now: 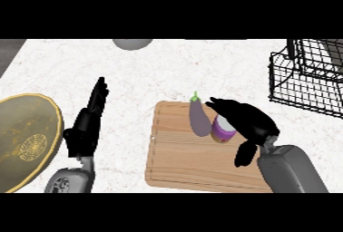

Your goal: Pick the can from the cutting board and place it in the tiered basket

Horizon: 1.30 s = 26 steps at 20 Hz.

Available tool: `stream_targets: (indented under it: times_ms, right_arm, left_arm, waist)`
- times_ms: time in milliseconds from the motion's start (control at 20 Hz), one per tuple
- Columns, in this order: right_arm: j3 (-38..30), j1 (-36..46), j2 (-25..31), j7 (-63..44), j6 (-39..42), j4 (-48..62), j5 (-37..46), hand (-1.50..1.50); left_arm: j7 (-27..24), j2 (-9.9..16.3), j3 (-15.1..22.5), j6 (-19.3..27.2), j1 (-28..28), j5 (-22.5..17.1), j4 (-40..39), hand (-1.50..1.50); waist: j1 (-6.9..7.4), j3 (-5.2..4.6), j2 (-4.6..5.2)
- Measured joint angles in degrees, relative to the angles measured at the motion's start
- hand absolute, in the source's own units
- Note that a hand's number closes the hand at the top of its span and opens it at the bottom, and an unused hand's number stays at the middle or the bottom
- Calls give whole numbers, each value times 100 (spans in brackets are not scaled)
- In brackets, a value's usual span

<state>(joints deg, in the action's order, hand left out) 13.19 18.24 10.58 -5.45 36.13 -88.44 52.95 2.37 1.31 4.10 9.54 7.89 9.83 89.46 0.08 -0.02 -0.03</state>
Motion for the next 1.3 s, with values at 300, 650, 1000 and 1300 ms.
stream_targets:
  times_ms: [300,650,1000,1300]
  right_arm:
    - [144,-41,-67,335,-848,165,453,150]
    - [187,146,-157,293,-1563,626,1075,150]
    - [-505,123,-124,-1801,-1118,935,1727,150]
    - [-657,131,-329,-3277,-658,286,2220,150]
  left_arm:
    - [-32,1,-26,-25,-83,-1,36,0]
    - [18,-17,-14,-26,-56,42,43,0]
    - [19,36,-109,-33,-33,1,44,0]
    - [79,41,-54,-22,-61,-29,100,0]
  waist:
    - [6,-9,-18]
    - [12,-16,-24]
    - [-34,-48,-73]
    - [-45,-17,-43]
